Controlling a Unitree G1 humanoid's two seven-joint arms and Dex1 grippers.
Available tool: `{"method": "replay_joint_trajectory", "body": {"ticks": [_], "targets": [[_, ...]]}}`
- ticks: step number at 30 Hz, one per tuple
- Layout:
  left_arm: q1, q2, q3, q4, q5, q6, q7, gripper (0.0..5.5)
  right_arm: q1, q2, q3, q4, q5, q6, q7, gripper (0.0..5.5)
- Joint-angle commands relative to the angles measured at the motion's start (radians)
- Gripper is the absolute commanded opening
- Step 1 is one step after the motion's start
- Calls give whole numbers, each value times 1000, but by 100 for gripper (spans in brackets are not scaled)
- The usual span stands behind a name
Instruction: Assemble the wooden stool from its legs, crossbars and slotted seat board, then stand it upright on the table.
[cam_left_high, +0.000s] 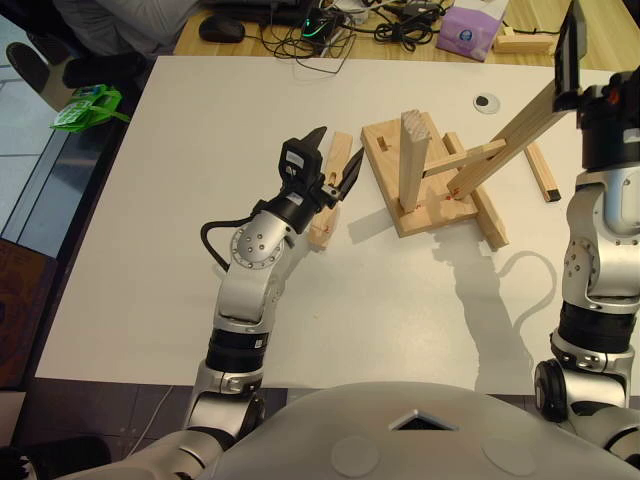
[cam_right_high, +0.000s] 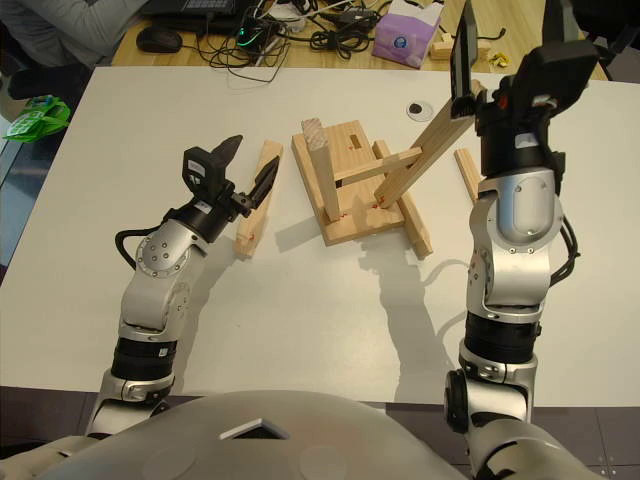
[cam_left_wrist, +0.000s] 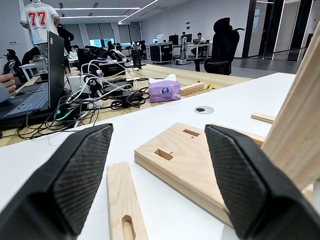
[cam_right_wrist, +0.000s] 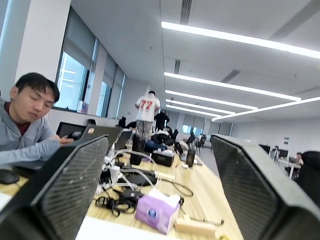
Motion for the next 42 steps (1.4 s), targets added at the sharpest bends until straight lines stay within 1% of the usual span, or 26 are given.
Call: {"method": "replay_joint_trajectory", "body": {"ticks": [1,5,8,10,11,12,13,15,17,20,21,24,26,28,31,32,34,36,38,40,42], "targets": [[-20,3,1,11,6,0,1,338,-52,-22,52,-46,-25,-17,70,347],[-44,1,-8,18,7,0,-6,338,-27,14,84,-73,38,80,103,281],[-33,-8,-14,15,11,-3,2,338,24,9,122,2,111,361,147,231],[-13,-15,-27,5,14,-6,8,338,98,-44,173,76,141,568,220,189],[-7,-18,-32,1,15,-6,11,338,128,-50,176,107,160,648,235,171],[-4,-21,-35,0,16,-7,13,338,154,-63,188,134,170,697,264,152],[-2,-24,-35,-1,17,-9,19,338,171,-74,201,175,162,703,279,138],[-4,-28,-34,4,17,-14,26,338,181,-86,213,229,135,658,288,100],[-7,-29,-33,12,18,-20,27,338,160,-63,192,226,121,531,284,64],[-14,-27,-30,28,19,-31,24,338,93,-1,140,143,118,308,248,14],[-17,-24,-27,36,21,-35,23,338,69,10,132,109,93,235,227,3],[-17,-16,-20,44,19,-40,18,338,22,36,118,3,41,117,180,3],[-13,-12,-20,39,18,-37,15,338,25,49,111,-10,17,97,150,3],[-8,-11,-22,31,16,-32,12,338,46,46,116,15,-10,137,133,3],[-6,-10,-24,21,15,-25,8,338,147,-25,216,135,-23,465,208,3],[-6,-11,-24,20,15,-25,10,338,193,-56,264,203,-11,559,271,3],[-8,-15,-26,22,16,-26,13,338,243,-80,318,320,-20,611,325,3],[-13,-18,-27,26,16,-27,13,338,243,-76,325,343,-27,591,322,3],[-18,-19,-22,33,16,-31,16,338,217,-41,302,331,-23,451,296,3],[-23,-20,-21,40,16,-34,16,338,171,19,230,278,2,281,241,3],[-25,-20,-20,44,16,-36,15,338,109,62,158,212,21,164,182,3]]}}
